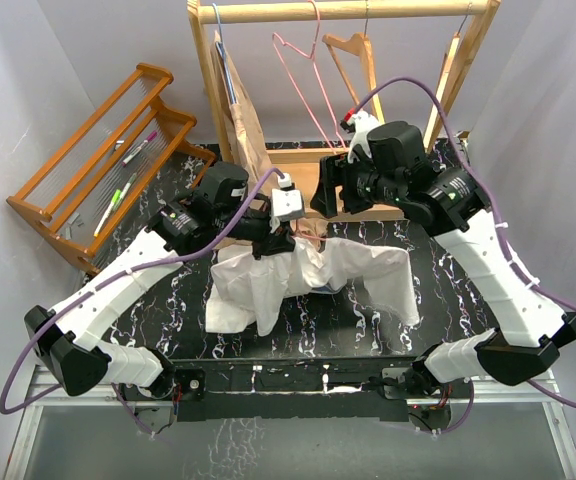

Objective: Place the t-shirt on the hanger

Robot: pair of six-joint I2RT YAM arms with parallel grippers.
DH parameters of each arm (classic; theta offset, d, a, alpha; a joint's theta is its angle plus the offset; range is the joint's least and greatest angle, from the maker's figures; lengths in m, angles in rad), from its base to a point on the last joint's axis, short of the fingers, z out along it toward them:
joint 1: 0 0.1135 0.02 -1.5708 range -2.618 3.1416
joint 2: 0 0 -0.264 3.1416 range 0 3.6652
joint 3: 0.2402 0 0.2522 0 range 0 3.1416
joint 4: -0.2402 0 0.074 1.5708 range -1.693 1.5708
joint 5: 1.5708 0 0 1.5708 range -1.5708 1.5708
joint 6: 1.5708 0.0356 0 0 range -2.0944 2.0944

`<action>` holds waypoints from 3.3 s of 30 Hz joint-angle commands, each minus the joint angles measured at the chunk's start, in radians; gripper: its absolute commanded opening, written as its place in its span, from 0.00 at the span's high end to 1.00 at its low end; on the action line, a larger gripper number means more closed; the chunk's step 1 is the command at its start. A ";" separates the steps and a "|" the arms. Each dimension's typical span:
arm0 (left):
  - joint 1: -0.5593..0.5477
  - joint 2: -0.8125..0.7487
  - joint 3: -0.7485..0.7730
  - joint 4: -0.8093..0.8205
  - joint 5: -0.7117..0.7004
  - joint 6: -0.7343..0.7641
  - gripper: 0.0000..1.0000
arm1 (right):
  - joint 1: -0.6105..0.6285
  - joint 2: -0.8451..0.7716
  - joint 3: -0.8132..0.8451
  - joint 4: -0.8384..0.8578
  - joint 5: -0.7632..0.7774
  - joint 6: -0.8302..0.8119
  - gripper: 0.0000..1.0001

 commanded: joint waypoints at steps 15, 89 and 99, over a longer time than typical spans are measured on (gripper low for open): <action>0.066 -0.064 0.008 -0.079 0.117 0.083 1.00 | -0.006 -0.154 -0.097 -0.115 -0.167 -0.454 0.37; 0.227 -0.420 -0.479 0.216 -0.343 -0.050 0.51 | -0.007 -0.193 -0.201 -0.084 -0.308 -0.561 0.92; 0.226 -0.422 -0.544 0.248 -0.230 -0.158 0.41 | -0.012 -0.189 -0.202 -0.085 -0.310 -0.544 0.92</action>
